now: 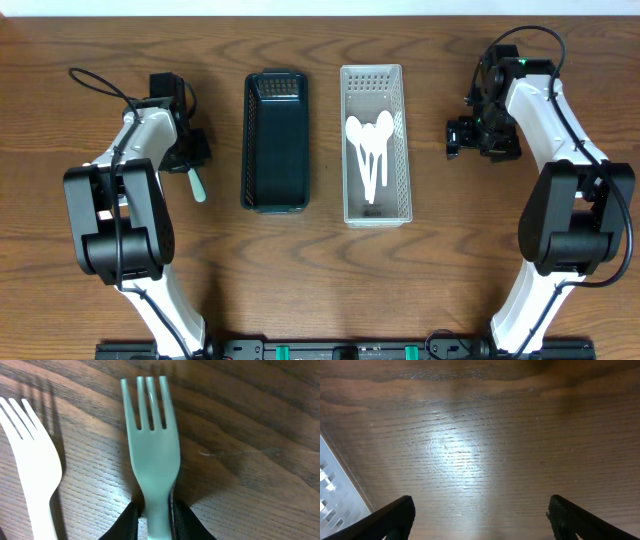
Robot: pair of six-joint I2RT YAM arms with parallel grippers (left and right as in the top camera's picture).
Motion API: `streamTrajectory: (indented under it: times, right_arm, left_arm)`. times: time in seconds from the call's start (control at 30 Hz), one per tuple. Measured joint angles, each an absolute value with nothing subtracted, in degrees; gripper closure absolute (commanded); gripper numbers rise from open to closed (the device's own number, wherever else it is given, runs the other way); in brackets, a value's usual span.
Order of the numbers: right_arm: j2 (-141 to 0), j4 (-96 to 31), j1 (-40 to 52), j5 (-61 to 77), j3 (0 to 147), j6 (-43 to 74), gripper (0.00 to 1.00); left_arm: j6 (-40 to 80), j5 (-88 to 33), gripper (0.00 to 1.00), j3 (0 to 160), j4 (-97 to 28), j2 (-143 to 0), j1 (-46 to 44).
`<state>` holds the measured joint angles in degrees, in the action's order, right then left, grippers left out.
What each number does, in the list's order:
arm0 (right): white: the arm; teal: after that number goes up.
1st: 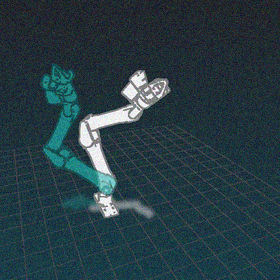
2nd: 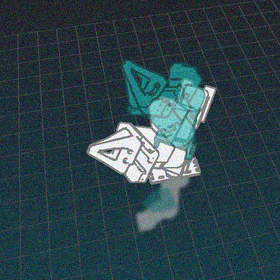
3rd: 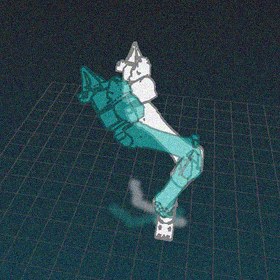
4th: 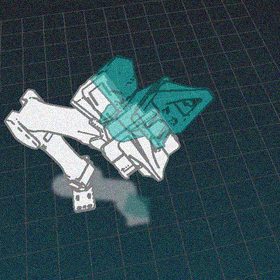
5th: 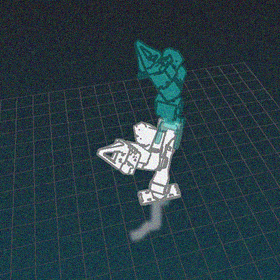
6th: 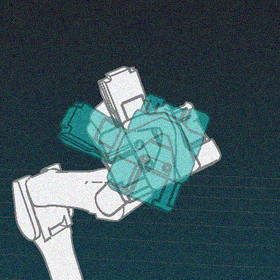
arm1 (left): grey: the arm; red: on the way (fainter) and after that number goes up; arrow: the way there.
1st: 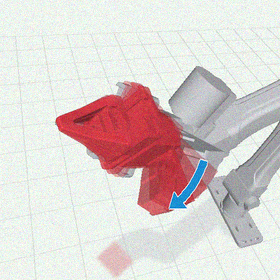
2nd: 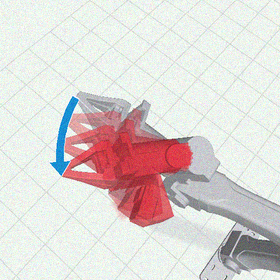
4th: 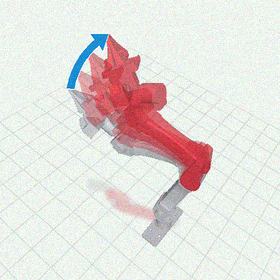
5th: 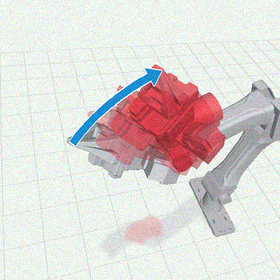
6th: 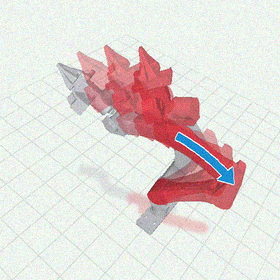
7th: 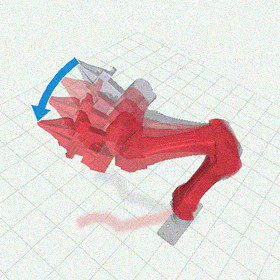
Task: Pack container
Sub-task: 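Lower the left gripper onto the rightmost white fork and grasp it, then carry the fork with the left gripper into the dark green basket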
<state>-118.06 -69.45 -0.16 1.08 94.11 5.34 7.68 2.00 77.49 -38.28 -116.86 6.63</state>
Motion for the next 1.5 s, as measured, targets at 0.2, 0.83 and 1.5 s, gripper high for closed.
streamTrajectory:
  times: [0.2,0.83,1.5]
  right_arm:
    - [-118.06,-69.47,-0.16,1.08,94.11,5.34,0.11]
    - [-118.06,-69.47,-0.16,1.08,94.11,5.34,0.11]
    - [-118.06,-69.49,-0.16,1.08,94.11,5.34,0.11]
  left_arm:
    - [7.66,2.39,0.89,77.52,-38.28,-116.88,6.63]
    - [7.68,2.76,0.94,77.56,-38.65,-116.44,6.52]
    - [0.10,-5.52,0.94,77.54,-42.89,-88.64,-6.61]
